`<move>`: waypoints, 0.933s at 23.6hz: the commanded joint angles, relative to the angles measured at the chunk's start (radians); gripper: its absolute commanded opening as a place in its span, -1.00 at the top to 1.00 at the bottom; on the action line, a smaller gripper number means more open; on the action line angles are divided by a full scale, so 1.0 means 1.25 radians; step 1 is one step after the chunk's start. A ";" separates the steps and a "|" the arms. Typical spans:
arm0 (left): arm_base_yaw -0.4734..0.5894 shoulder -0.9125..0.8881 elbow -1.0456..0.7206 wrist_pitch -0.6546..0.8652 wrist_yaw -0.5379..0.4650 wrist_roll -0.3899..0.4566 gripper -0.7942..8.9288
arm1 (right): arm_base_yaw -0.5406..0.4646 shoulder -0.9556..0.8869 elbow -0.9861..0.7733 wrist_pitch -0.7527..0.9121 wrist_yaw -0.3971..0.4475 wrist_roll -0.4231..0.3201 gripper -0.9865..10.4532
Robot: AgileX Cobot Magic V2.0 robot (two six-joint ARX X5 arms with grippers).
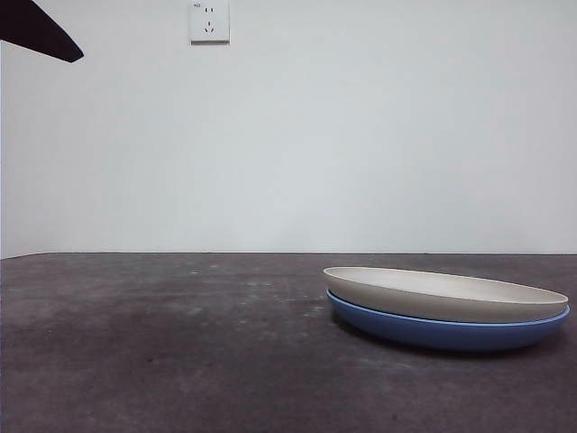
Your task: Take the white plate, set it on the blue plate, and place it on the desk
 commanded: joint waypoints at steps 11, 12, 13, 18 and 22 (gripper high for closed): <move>-0.003 0.003 0.009 0.006 0.003 0.009 0.33 | 0.003 0.164 0.014 0.046 -0.001 0.072 0.10; -0.003 0.003 0.009 0.006 0.003 0.009 0.33 | 0.003 0.197 0.014 0.070 -0.001 0.072 0.10; -0.003 0.003 0.009 0.006 0.003 0.009 0.33 | 0.003 0.233 0.014 0.095 -0.001 0.072 0.10; -0.003 0.003 0.009 0.006 0.003 0.010 0.33 | 0.003 0.407 0.014 0.191 -0.001 0.070 0.10; -0.003 0.003 0.009 0.006 0.003 0.010 0.33 | 0.003 0.489 0.014 0.237 -0.001 0.063 0.10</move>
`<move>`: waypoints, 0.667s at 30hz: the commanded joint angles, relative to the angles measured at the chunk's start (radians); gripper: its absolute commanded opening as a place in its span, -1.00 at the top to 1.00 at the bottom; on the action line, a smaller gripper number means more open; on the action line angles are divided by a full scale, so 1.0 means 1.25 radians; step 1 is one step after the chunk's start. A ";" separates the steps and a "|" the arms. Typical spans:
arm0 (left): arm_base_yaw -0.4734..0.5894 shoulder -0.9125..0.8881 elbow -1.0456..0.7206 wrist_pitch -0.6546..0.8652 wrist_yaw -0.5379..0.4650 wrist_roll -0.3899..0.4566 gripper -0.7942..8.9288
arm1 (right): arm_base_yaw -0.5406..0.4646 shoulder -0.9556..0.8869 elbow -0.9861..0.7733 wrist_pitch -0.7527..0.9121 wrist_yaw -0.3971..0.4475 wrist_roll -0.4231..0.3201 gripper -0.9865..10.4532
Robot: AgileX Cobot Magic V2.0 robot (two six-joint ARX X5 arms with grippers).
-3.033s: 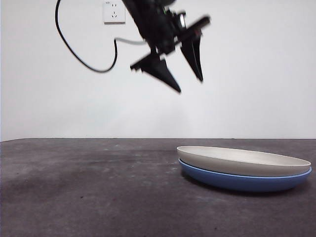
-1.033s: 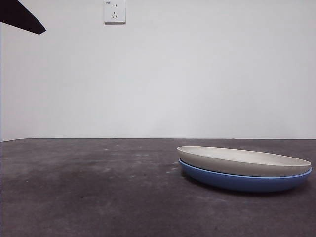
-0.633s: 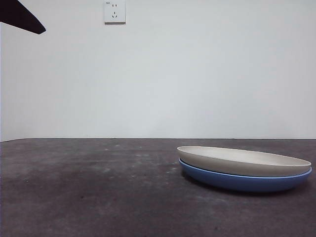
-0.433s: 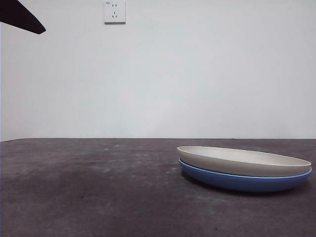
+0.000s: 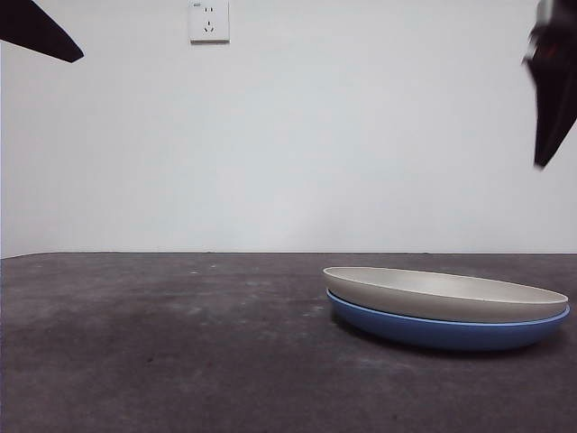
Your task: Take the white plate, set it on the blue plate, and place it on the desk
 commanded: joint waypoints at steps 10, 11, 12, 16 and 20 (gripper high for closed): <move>-0.003 0.003 0.009 0.006 0.003 0.010 0.33 | 0.004 0.182 0.014 0.103 -0.001 -0.009 0.11; -0.003 0.003 0.009 0.006 0.003 0.010 0.33 | 0.004 0.192 0.014 0.108 -0.001 -0.011 0.11; -0.003 0.003 0.009 0.006 0.003 0.010 0.33 | 0.004 0.202 0.014 0.114 -0.001 -0.012 0.11; -0.003 0.003 0.009 0.006 0.003 0.009 0.33 | 0.004 0.243 0.014 0.138 -0.002 -0.012 0.11; -0.003 0.003 0.009 0.006 0.003 0.010 0.33 | 0.004 0.274 0.014 0.154 -0.003 -0.013 0.21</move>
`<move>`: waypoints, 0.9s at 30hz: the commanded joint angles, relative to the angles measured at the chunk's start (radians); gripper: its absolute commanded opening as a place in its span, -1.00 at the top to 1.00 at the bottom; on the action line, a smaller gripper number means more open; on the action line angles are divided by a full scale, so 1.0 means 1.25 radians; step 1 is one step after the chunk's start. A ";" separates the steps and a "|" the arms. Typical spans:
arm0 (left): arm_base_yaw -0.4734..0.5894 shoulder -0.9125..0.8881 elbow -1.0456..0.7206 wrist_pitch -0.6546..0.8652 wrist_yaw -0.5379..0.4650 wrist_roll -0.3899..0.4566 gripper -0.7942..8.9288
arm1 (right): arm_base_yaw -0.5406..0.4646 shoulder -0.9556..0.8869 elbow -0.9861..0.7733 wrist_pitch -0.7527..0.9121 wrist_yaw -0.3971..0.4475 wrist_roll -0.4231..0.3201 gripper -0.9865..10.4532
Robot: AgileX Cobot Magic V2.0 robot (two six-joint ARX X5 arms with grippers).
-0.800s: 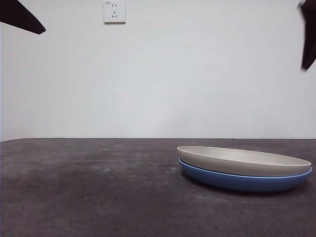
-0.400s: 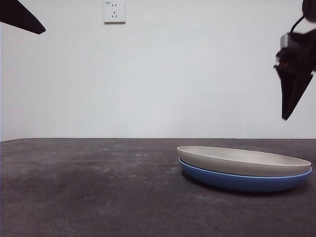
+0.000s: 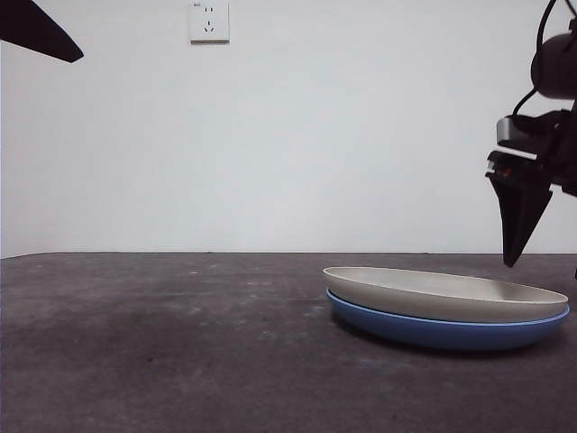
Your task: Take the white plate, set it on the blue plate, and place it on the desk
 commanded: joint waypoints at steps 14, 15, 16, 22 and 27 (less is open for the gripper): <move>-0.003 0.003 0.009 0.007 0.003 0.010 0.33 | 0.021 0.093 0.014 0.062 -0.021 -0.008 0.45; -0.003 0.003 0.009 0.007 0.003 0.010 0.33 | 0.021 0.093 0.014 0.066 -0.020 -0.008 0.49; -0.003 0.003 0.009 0.007 0.003 0.010 0.33 | 0.021 0.093 0.014 0.071 -0.020 -0.008 0.53; -0.003 0.003 0.010 0.007 0.003 0.009 0.33 | 0.021 0.098 0.014 0.074 -0.020 -0.007 0.59; -0.003 0.003 0.010 0.007 0.003 0.010 0.33 | 0.021 0.112 0.013 0.075 -0.021 -0.007 0.62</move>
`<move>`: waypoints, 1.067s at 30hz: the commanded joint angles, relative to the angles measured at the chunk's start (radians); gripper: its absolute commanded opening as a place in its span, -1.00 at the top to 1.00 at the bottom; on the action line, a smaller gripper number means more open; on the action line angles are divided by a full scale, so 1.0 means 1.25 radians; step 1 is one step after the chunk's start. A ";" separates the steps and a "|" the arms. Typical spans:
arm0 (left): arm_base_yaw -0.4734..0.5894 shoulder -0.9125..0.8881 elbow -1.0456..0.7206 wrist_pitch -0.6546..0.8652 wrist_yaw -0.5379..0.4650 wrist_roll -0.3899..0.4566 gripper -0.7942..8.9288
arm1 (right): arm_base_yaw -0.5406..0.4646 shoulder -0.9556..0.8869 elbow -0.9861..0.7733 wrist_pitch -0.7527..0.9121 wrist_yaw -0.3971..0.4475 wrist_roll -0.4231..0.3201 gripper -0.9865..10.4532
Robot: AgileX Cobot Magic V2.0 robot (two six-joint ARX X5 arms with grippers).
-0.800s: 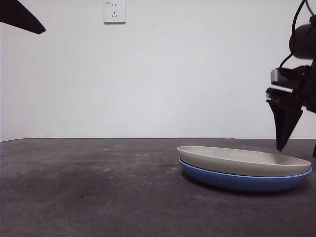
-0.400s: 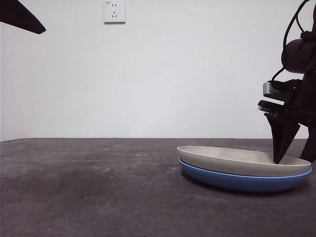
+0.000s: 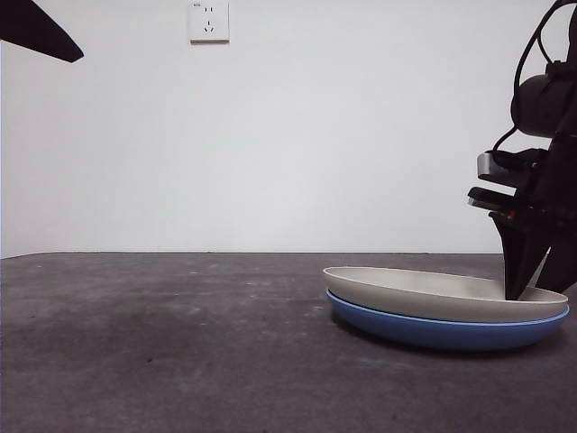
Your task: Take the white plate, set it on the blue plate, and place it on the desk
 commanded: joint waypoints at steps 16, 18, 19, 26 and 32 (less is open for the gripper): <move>-0.003 0.003 0.010 0.017 0.003 0.009 0.33 | -0.006 -0.001 0.018 0.010 -0.002 -0.004 0.81; -0.003 0.003 0.010 0.017 0.003 0.009 0.33 | -0.007 -0.025 0.020 0.009 -0.003 0.001 0.81; -0.003 0.003 0.010 0.017 0.003 0.009 0.33 | -0.008 -0.038 0.023 0.006 -0.005 0.001 0.81; -0.003 0.003 0.010 0.018 0.003 0.009 0.33 | -0.013 -0.139 0.044 -0.002 -0.085 0.035 0.81; -0.003 0.003 0.010 0.018 0.003 0.009 0.33 | -0.002 -0.185 0.044 -0.005 -0.133 0.063 0.81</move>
